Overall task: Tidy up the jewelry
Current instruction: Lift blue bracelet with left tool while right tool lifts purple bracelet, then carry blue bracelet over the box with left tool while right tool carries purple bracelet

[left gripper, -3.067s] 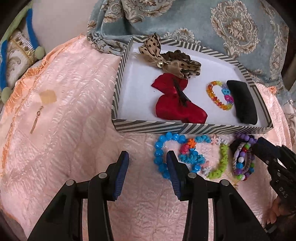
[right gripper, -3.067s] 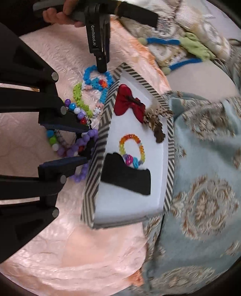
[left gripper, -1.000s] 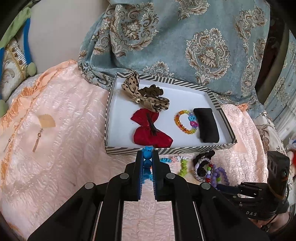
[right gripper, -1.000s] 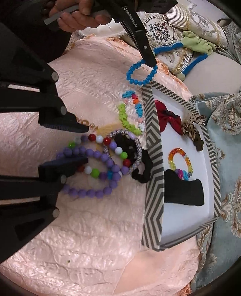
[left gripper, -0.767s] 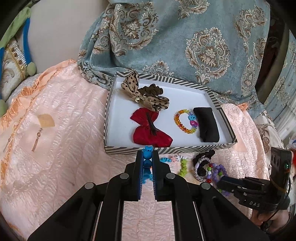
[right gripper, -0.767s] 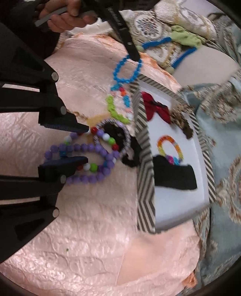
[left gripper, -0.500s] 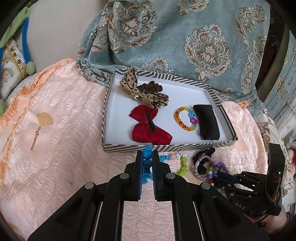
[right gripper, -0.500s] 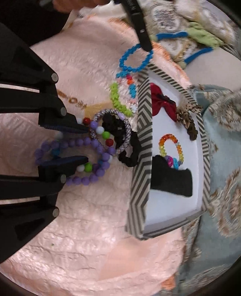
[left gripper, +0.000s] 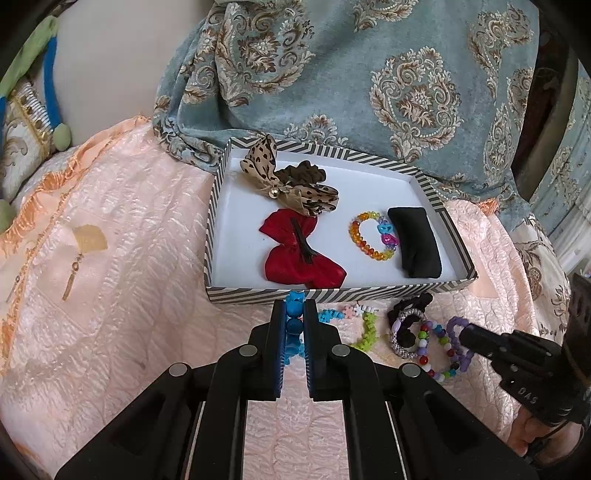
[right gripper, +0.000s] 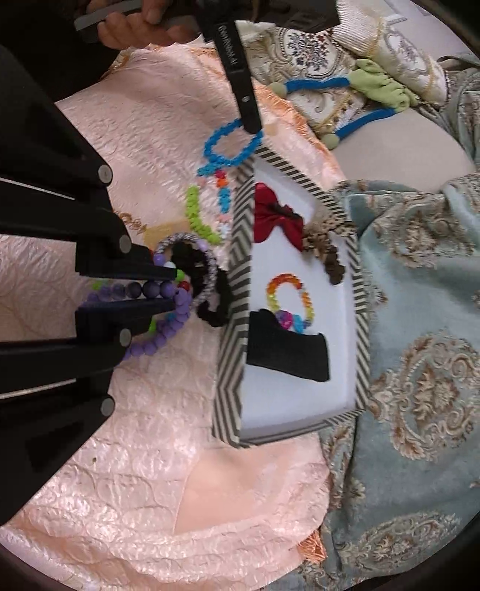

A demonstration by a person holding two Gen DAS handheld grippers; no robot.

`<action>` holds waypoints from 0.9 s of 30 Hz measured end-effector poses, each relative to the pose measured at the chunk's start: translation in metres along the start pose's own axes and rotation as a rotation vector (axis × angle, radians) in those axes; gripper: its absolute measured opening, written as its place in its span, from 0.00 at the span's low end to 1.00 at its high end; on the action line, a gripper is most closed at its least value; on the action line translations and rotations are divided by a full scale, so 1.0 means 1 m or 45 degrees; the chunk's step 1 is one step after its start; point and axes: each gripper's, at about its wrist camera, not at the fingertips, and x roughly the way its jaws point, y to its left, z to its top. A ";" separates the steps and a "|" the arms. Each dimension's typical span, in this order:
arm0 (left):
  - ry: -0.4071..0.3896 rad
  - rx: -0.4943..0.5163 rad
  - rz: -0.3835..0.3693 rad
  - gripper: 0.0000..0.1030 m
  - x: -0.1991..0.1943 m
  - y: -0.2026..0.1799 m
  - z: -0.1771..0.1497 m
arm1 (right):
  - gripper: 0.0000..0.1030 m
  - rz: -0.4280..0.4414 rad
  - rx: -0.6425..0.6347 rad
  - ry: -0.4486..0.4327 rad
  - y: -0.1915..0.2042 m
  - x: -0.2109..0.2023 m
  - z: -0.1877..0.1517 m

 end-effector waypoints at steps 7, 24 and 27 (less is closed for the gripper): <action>-0.005 0.001 0.003 0.00 -0.001 0.001 0.000 | 0.09 0.016 0.032 -0.179 0.000 -0.026 0.009; -0.009 0.073 0.095 0.00 0.002 -0.011 -0.003 | 0.09 -0.044 0.015 -0.157 0.003 -0.021 0.006; -0.007 0.072 0.103 0.00 0.002 -0.011 -0.003 | 0.09 -0.050 0.016 -0.157 0.003 -0.021 0.006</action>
